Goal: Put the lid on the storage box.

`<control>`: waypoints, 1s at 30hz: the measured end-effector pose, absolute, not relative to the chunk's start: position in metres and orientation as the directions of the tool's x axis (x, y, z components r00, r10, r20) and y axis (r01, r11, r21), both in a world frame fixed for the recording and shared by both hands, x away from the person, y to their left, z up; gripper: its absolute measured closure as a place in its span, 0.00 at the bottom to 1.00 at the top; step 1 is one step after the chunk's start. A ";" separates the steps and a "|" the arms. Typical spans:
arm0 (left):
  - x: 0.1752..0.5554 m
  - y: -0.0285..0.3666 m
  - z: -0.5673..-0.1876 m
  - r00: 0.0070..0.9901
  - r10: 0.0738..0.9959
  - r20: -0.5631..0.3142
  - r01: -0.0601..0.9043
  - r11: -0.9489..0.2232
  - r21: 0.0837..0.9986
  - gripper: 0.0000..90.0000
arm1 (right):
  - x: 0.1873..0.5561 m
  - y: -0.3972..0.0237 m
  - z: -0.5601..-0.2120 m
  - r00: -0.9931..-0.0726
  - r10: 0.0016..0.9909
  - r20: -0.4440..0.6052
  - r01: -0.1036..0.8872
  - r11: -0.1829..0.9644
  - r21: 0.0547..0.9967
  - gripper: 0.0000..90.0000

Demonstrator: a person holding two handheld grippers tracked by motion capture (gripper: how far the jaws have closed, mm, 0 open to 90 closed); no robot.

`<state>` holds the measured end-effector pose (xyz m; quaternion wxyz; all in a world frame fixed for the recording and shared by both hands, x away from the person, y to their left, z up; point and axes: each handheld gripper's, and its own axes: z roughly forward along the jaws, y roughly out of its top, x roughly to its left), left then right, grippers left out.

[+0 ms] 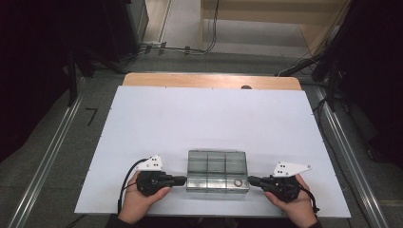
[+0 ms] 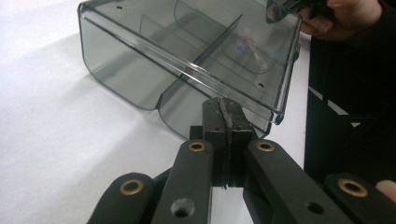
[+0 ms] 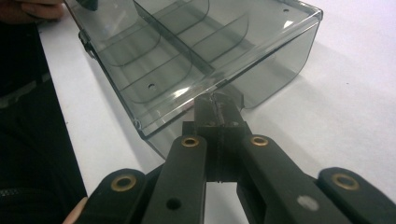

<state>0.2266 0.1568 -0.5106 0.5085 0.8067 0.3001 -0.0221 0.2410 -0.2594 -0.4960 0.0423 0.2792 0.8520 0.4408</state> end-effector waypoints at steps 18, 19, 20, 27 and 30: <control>0.224 0.162 -0.507 0.812 0.505 -0.291 0.476 -0.285 0.832 0.94 | 0.244 -0.268 -0.491 -0.807 0.562 0.178 0.459 0.409 0.788 0.83; 0.223 0.162 -0.507 0.810 0.511 -0.288 0.474 -0.279 0.835 0.92 | 0.245 -0.270 -0.490 -0.812 0.554 0.184 0.457 0.406 0.792 0.80; 0.223 0.163 -0.506 0.810 0.512 -0.286 0.470 -0.276 0.838 0.90 | 0.245 -0.272 -0.488 -0.813 0.551 0.188 0.455 0.401 0.795 0.77; 0.221 0.169 -0.502 0.795 0.541 -0.274 0.448 -0.219 0.867 0.70 | 0.245 -0.281 -0.481 -0.801 0.576 0.166 0.430 0.359 0.829 0.60; 0.221 0.172 -0.500 0.786 0.561 -0.260 0.432 -0.197 0.880 0.59 | 0.246 -0.284 -0.479 -0.797 0.582 0.162 0.425 0.350 0.835 0.51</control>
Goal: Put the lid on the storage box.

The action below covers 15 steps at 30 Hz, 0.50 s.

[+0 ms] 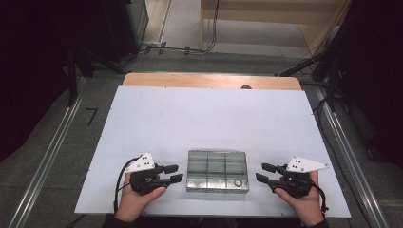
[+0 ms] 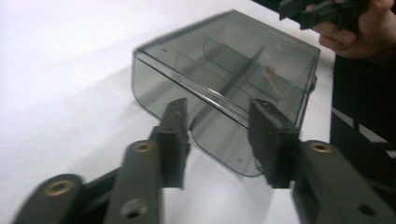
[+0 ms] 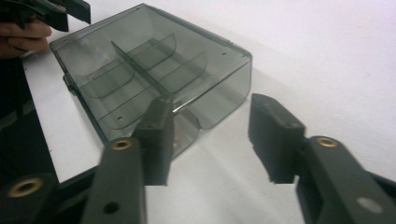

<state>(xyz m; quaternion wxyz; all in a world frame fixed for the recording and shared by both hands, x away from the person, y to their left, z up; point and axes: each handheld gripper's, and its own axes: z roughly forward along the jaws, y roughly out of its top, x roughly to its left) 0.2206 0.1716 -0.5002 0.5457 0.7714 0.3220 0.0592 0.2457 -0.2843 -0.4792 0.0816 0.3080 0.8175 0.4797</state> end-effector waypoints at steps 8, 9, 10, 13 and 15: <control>0.221 0.180 -0.500 0.764 0.591 -0.257 0.431 -0.172 0.886 0.31 | 0.248 -0.297 -0.477 -0.778 0.610 0.152 0.416 0.319 0.852 0.25; 0.222 0.181 -0.500 0.760 0.596 -0.257 0.431 -0.167 0.887 0.29 | 0.249 -0.299 -0.477 -0.774 0.615 0.151 0.416 0.314 0.853 0.23; 0.221 0.182 -0.500 0.756 0.601 -0.258 0.431 -0.161 0.888 0.27 | 0.249 -0.300 -0.477 -0.769 0.622 0.148 0.414 0.308 0.856 0.22; 0.221 0.186 -0.500 0.743 0.621 -0.251 0.428 -0.151 0.891 0.23 | 0.251 -0.306 -0.476 -0.757 0.635 0.155 0.417 0.287 0.862 0.17; 0.222 0.189 -0.500 0.736 0.627 -0.253 0.429 -0.143 0.892 0.20 | 0.252 -0.311 -0.476 -0.748 0.646 0.155 0.418 0.277 0.865 0.16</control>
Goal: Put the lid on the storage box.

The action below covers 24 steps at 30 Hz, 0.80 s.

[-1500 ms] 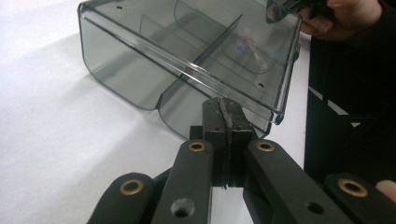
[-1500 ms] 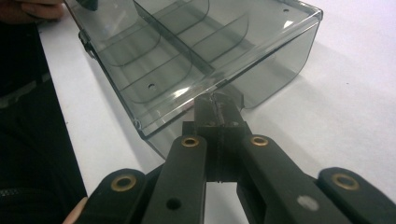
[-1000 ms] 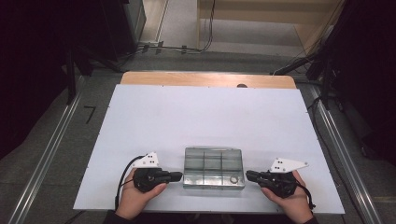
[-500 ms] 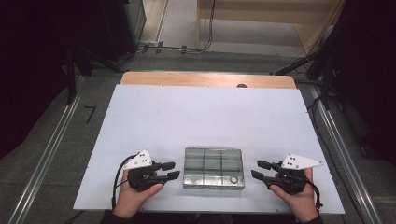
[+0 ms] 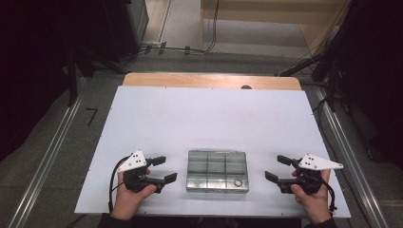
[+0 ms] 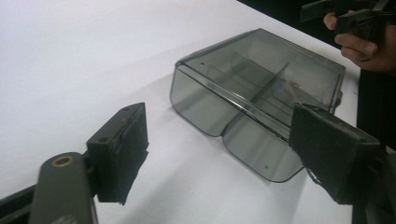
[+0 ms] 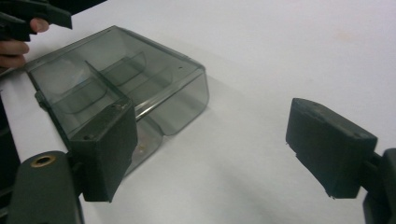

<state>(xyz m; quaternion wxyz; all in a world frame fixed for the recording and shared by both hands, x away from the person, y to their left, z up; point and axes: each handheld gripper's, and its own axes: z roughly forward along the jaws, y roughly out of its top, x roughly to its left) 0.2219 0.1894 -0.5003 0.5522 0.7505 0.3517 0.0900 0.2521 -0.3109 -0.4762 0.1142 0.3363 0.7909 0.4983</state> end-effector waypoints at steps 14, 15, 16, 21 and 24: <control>0.224 0.217 -0.505 0.695 0.666 -0.270 0.436 -0.091 0.895 0.10 | 0.259 -0.334 -0.478 -0.697 0.699 0.161 0.435 0.234 0.869 0.09; 0.224 0.219 -0.505 0.690 0.671 -0.271 0.437 -0.088 0.895 0.10 | 0.259 -0.336 -0.479 -0.696 0.701 0.159 0.433 0.232 0.871 0.09; 0.224 0.221 -0.505 0.686 0.676 -0.270 0.438 -0.086 0.895 0.10 | 0.260 -0.338 -0.479 -0.694 0.701 0.161 0.432 0.227 0.873 0.09; 0.223 0.229 -0.506 0.678 0.692 -0.250 0.437 -0.105 0.893 0.07 | 0.262 -0.346 -0.480 -0.679 0.714 0.172 0.441 0.209 0.873 0.08; 0.223 0.233 -0.506 0.671 0.697 -0.254 0.439 -0.098 0.893 0.06 | 0.262 -0.350 -0.481 -0.673 0.719 0.175 0.442 0.201 0.874 0.08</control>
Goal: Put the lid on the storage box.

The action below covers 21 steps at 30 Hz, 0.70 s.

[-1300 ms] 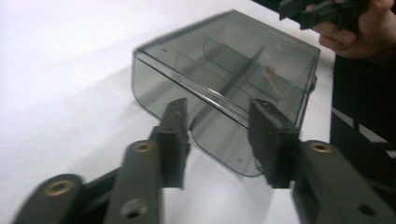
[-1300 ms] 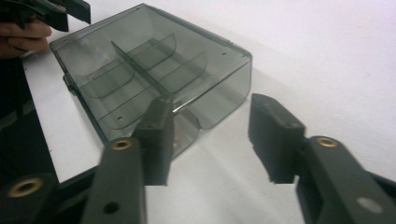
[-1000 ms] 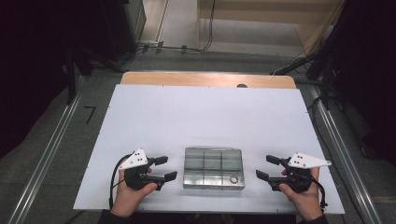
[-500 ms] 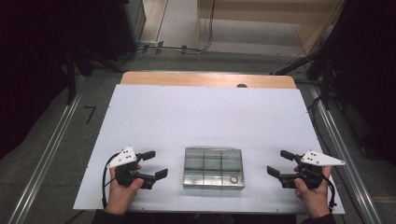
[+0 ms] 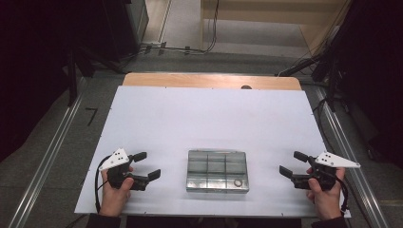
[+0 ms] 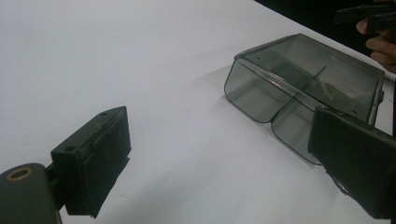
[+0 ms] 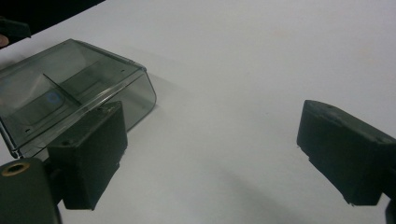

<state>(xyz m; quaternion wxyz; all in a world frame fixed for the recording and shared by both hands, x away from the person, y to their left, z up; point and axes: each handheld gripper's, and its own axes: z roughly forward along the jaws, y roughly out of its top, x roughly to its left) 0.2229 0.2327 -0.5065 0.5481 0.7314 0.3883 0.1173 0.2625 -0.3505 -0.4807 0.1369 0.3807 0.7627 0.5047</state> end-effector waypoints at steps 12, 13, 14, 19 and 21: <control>0.222 0.245 -0.506 0.656 0.716 -0.240 0.430 -0.094 0.898 0.03 | 0.268 -0.368 -0.487 -0.642 0.747 0.175 0.451 0.184 0.873 0.03; 0.222 0.247 -0.506 0.655 0.716 -0.240 0.429 -0.091 0.899 0.03 | 0.268 -0.369 -0.488 -0.642 0.747 0.175 0.451 0.182 0.874 0.02; 0.222 0.248 -0.506 0.653 0.717 -0.242 0.430 -0.088 0.899 0.03 | 0.268 -0.370 -0.488 -0.641 0.747 0.174 0.451 0.183 0.874 0.02; 0.221 0.256 -0.505 0.645 0.725 -0.240 0.427 -0.082 0.900 0.03 | 0.269 -0.374 -0.490 -0.637 0.750 0.178 0.454 0.178 0.873 0.01; 0.221 0.259 -0.506 0.642 0.727 -0.241 0.426 -0.078 0.901 0.03 | 0.270 -0.376 -0.491 -0.637 0.750 0.176 0.454 0.181 0.872 0.01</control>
